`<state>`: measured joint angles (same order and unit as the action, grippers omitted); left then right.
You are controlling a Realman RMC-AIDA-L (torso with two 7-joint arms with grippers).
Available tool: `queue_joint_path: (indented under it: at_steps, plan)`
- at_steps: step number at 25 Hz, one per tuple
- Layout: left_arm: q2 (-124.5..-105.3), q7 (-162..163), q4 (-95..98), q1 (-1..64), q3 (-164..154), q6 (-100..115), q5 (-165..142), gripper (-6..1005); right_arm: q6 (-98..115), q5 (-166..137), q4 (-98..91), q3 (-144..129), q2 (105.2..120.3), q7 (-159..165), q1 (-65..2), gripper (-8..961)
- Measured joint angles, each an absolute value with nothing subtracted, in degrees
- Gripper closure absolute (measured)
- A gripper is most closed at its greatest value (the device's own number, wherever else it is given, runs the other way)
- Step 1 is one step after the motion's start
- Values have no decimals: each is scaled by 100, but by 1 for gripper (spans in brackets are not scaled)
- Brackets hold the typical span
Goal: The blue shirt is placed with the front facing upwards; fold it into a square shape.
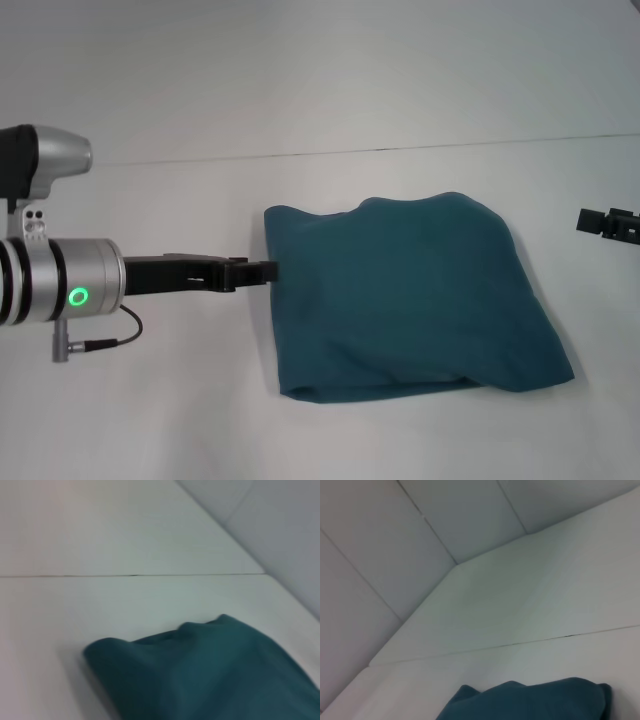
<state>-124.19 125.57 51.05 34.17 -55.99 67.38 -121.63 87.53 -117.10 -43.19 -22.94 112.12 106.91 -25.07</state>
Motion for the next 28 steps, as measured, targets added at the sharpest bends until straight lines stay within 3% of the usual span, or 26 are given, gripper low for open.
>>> queue_joint_path:
  at_steps: [12,21,28]
  plan:
    - [-12458,11548,4834,3236,-5641,7325,-11265,189,9181,-11707,-4362,-2276,11433,9972,-2525,9]
    - [-12454,10326,4490,3302,-5670,7833,-10672,103,9466,-11597,-4370,-2277,11376,9317,-2353,8]
    - [-12445,10017,4273,3372,-5807,7875,-10529,109,9512,-11617,-4380,-2304,11340,9072,-2292,8]
